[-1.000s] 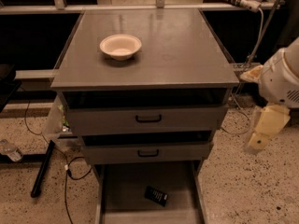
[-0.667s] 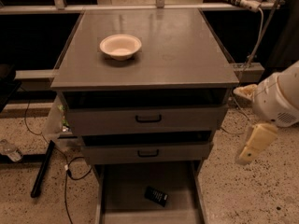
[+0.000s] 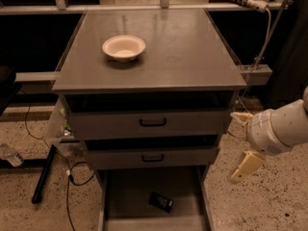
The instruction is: Pick rxbar blueberry from bottom drawer and place on counter
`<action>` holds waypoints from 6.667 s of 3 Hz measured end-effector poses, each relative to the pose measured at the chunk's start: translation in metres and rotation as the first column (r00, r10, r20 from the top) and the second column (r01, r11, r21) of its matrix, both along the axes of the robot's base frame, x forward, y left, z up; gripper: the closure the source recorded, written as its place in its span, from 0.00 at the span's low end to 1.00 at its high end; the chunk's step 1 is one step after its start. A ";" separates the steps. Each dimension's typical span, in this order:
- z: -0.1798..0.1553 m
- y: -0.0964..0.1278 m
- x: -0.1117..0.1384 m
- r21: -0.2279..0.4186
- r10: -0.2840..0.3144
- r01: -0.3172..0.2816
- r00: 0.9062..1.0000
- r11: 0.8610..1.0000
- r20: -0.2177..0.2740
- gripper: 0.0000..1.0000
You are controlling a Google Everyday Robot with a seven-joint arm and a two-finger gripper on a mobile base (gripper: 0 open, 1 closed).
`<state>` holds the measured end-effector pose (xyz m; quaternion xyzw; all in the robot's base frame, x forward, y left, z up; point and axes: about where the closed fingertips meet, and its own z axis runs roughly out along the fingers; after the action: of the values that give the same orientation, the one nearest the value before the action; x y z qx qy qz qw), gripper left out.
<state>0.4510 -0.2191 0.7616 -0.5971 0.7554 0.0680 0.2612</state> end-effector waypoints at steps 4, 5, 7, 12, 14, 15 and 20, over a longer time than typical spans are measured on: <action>-0.114 -0.003 0.039 0.089 -0.032 0.034 0.999 0.995 -0.030 0.00; -0.199 -0.003 0.047 0.169 -0.017 0.019 1.000 0.985 -0.016 0.00; -0.215 0.010 0.041 0.144 0.031 -0.032 0.999 0.989 0.014 0.00; -0.395 0.066 0.035 0.169 0.201 -0.202 0.979 0.965 0.027 0.00; -0.486 0.086 0.064 0.216 0.119 -0.101 0.990 0.971 -0.075 0.00; -0.535 0.107 0.069 0.254 0.102 -0.070 0.988 0.965 -0.115 0.00; -0.629 0.158 0.055 0.400 0.106 -0.062 0.990 0.914 -0.088 0.00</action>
Offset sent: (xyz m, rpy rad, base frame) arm 0.0149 -0.0008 -0.0507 -0.0015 0.0744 -0.0396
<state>0.5062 -0.0613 0.1327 -0.5593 0.7126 0.2628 0.3322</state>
